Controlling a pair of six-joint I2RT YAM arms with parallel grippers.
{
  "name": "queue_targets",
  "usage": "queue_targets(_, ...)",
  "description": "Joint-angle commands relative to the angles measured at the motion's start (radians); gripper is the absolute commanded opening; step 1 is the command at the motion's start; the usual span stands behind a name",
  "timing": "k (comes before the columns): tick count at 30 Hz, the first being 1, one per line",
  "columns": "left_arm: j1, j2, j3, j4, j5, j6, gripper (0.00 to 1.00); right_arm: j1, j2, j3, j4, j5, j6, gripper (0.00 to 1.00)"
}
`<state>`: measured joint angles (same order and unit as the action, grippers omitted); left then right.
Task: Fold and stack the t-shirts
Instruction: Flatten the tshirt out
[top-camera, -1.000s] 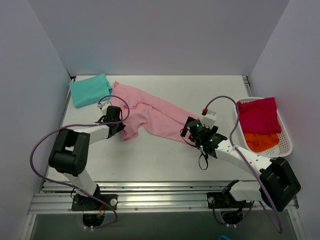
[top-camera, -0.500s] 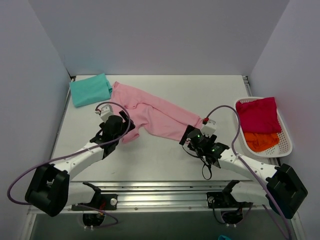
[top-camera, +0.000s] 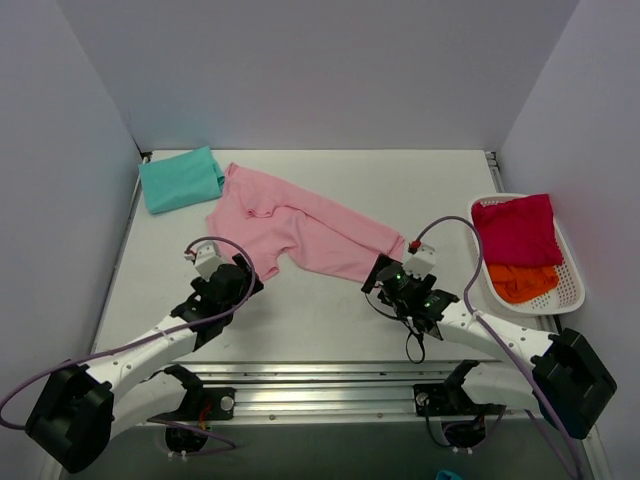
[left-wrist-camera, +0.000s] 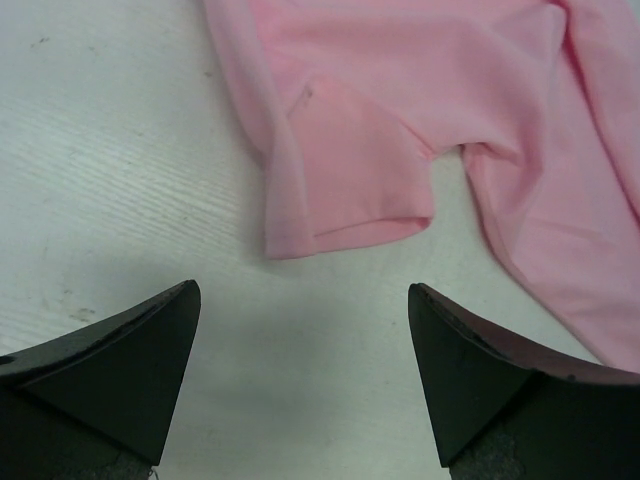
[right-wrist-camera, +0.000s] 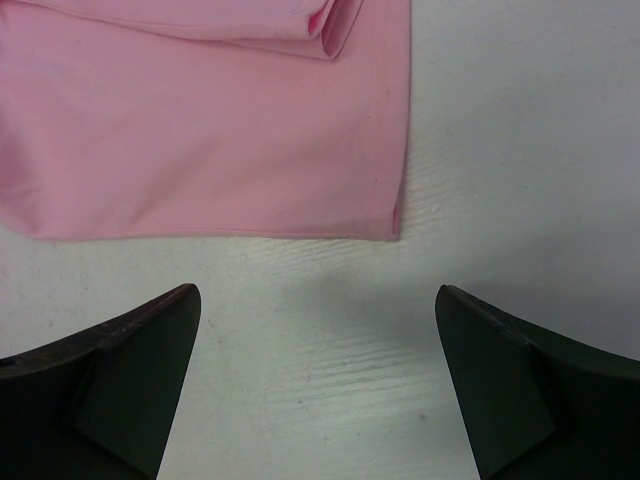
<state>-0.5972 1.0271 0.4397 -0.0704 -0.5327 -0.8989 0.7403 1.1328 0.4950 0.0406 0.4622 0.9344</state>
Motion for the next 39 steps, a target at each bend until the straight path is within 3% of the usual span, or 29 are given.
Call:
queue_targets(1,-0.006,0.001,0.008,0.0,-0.058,-0.021,0.94,0.001,-0.019,-0.013,0.005,0.039,0.023,1.0)
queue_targets(6,-0.004,0.117,0.051,0.053,-0.075,-0.009,0.95,0.001,-0.018,-0.003,-0.011,0.049,0.017,1.0)
queue_targets(10,-0.004,0.203,0.06,0.191,-0.076,0.012,0.95,-0.005,-0.021,-0.007,-0.016,0.07,0.015,1.0)
queue_targets(12,-0.004,0.261,0.068,0.222,-0.078,0.014,0.89,-0.01,-0.016,-0.018,-0.001,0.076,0.017,1.0)
queue_targets(13,-0.003,0.298,0.071,0.248,-0.079,0.02,0.65,-0.021,-0.008,-0.022,0.01,0.078,0.017,1.0)
queue_targets(15,-0.004,0.332,0.086,0.262,-0.081,0.02,0.27,-0.044,0.005,-0.048,0.068,0.055,0.014,1.0)
queue_targets(17,-0.003,0.366,0.096,0.268,-0.076,0.017,0.03,-0.1,0.044,-0.073,0.164,-0.03,0.0,1.0)
queue_targets(19,-0.004,0.375,0.096,0.277,-0.069,0.012,0.02,-0.146,0.106,-0.092,0.22,-0.086,-0.008,1.0)
queue_targets(28,-0.004,0.318,0.068,0.285,-0.078,0.026,0.02,-0.114,0.277,-0.043,0.304,-0.108,0.01,0.99)
queue_targets(31,-0.004,0.32,0.065,0.287,-0.082,0.028,0.02,-0.105,0.315,-0.027,0.315,-0.111,0.017,0.95)
queue_targets(35,-0.003,0.333,0.067,0.287,-0.082,0.026,0.02,-0.096,0.338,-0.021,0.321,-0.108,0.017,0.83)
queue_targets(36,-0.003,0.335,0.067,0.287,-0.082,0.025,0.02,-0.094,0.338,-0.022,0.323,-0.106,0.017,0.72)
queue_targets(38,-0.003,0.343,0.068,0.29,-0.082,0.025,0.02,-0.094,0.335,-0.029,0.324,-0.103,0.015,0.61)
queue_targets(39,-0.003,0.344,0.068,0.291,-0.084,0.023,0.02,-0.093,0.332,-0.03,0.323,-0.102,0.014,0.43)
